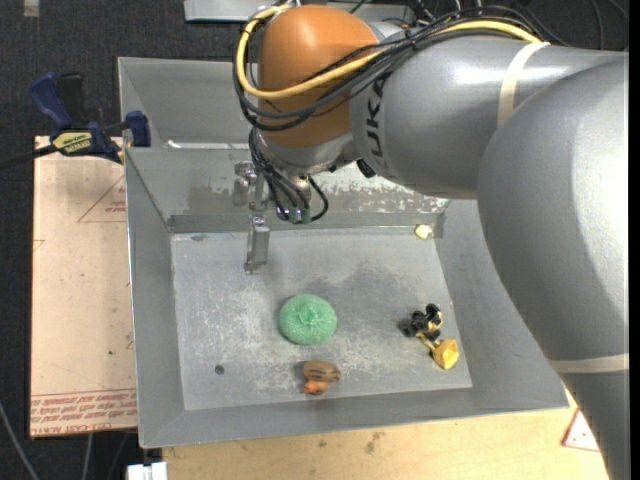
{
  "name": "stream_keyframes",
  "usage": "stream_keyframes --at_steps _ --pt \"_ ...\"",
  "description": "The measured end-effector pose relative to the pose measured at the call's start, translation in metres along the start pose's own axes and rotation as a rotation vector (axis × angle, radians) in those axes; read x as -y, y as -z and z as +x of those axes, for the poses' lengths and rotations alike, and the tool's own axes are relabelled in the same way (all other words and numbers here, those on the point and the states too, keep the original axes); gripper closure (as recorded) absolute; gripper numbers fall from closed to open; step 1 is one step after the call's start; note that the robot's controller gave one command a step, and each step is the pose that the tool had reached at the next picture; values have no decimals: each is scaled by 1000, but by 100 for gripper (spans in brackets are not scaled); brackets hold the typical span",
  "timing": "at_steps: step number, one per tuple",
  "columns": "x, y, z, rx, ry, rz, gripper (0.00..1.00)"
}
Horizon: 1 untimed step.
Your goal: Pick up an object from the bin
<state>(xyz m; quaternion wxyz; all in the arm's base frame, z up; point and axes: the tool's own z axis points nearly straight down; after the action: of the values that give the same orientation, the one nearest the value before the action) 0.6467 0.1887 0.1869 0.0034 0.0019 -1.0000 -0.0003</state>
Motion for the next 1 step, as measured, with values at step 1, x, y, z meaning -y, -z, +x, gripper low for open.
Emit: stream_keyframes --at_steps 1 --pt "1 5 -2 8 -2 -1 0"
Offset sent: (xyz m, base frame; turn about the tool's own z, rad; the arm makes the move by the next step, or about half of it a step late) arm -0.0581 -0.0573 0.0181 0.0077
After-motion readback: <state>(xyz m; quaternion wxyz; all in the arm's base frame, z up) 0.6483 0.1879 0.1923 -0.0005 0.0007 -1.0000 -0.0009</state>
